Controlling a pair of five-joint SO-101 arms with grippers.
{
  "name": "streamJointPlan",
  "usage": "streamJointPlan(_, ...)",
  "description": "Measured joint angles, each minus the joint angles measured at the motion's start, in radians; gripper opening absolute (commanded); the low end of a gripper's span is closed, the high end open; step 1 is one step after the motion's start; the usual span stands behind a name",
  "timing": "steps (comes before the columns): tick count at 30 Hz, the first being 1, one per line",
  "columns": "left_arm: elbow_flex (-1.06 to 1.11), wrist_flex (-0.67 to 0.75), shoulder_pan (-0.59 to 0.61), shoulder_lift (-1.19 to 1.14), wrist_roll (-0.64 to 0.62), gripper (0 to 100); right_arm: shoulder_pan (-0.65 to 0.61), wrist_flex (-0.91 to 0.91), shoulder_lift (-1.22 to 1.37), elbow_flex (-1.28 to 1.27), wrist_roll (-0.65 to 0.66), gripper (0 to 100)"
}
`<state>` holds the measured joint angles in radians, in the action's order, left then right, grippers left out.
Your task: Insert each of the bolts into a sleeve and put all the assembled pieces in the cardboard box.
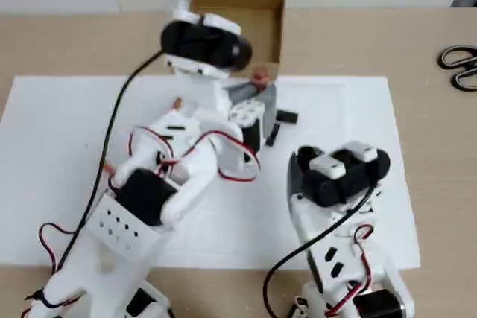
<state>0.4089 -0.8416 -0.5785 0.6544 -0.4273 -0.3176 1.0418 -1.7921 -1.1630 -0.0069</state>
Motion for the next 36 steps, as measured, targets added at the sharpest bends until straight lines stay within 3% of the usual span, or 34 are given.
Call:
streamJointPlan(8, 0.060, 0.006, -0.077, 0.083, 0.000, 1, -0.006, 0.000, 0.000, 0.000, 0.000, 0.4)
streamJointPlan(25, 0.066, 0.097, -0.080, 0.086, -0.106, 1, -0.008, 0.000, 0.000, 0.000, 0.000, 0.4)
streamJointPlan(36, 0.066, 0.100, -0.153, 0.038, -0.115, 1, -0.008, 0.000, 0.000, 0.000, 0.000, 0.4)
